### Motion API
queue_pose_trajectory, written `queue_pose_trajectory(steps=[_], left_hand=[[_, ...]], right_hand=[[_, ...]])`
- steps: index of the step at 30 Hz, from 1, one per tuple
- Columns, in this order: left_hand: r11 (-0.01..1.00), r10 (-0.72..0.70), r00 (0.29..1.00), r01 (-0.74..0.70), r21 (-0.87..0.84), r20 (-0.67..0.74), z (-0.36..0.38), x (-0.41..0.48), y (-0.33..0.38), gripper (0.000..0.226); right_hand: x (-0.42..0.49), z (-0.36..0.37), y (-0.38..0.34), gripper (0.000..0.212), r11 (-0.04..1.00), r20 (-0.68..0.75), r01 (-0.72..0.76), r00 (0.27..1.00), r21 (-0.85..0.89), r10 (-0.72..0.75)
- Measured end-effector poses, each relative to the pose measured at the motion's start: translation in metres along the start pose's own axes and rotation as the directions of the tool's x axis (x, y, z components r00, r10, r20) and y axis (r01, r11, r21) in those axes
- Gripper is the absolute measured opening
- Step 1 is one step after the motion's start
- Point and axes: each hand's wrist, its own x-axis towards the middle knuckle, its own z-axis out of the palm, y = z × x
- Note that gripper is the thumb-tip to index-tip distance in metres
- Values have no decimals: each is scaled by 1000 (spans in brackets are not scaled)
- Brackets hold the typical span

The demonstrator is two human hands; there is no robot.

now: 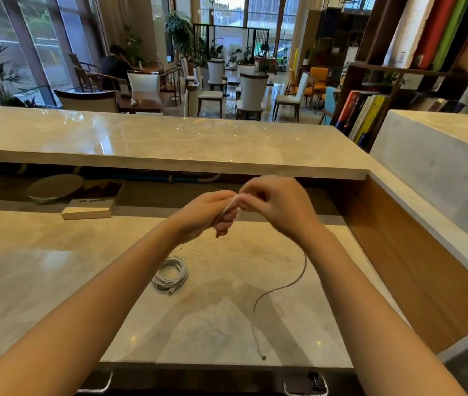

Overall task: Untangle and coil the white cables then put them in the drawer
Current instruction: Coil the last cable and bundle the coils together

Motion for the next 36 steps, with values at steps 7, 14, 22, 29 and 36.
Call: queue_pose_trajectory(steps=[7,14,22,29,36], left_hand=[[702,38,984,96,-705,171,4,-1,-1,33],[687,-122,992,72,-723,-17,3,-8,-6,29],[879,-216,963,120,-461,-161,2,-17,-2,28],[931,-200,935,89,-353,-293,6,-22,1,25],[809,-283,933,106,-578,-224,14,-25,0,26]], right_hand=[[4,5,10,28,825,66,-365,925,432,374],[-6,16,6,33,527,423,-522,853,670,306],[-6,27,0,33,496,347,-520,847,695,402],[-7,32,-1,33,512,325,-525,841,680,432],[-12,35,0,33,449,334,-533,828,717,450]])
